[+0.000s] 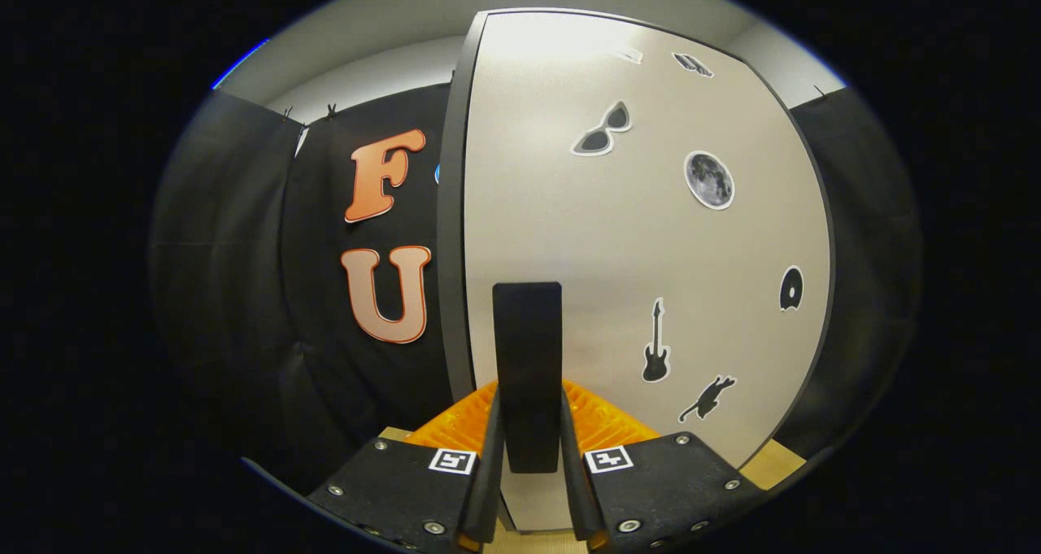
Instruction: Open the shoe cabinet door, grab the shoes and put them into the shoe cabinet, then close the shoe cabinet door.
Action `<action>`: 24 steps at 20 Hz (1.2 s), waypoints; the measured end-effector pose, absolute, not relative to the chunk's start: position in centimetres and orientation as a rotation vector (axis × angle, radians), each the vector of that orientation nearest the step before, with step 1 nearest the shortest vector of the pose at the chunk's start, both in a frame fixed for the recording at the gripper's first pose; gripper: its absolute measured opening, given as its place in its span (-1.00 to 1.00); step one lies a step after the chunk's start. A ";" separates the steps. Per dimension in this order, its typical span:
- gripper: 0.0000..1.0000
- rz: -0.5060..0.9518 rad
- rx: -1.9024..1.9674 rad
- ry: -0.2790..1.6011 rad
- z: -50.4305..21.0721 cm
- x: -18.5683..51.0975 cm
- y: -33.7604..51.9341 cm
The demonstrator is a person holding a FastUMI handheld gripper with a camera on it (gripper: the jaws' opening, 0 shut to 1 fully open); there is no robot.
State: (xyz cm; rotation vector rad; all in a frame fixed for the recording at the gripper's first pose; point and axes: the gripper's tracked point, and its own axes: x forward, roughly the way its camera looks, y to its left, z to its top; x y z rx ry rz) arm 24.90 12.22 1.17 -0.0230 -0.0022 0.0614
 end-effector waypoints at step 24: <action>-0.62 -0.011 -0.012 -0.002 0.9 6.8 0.2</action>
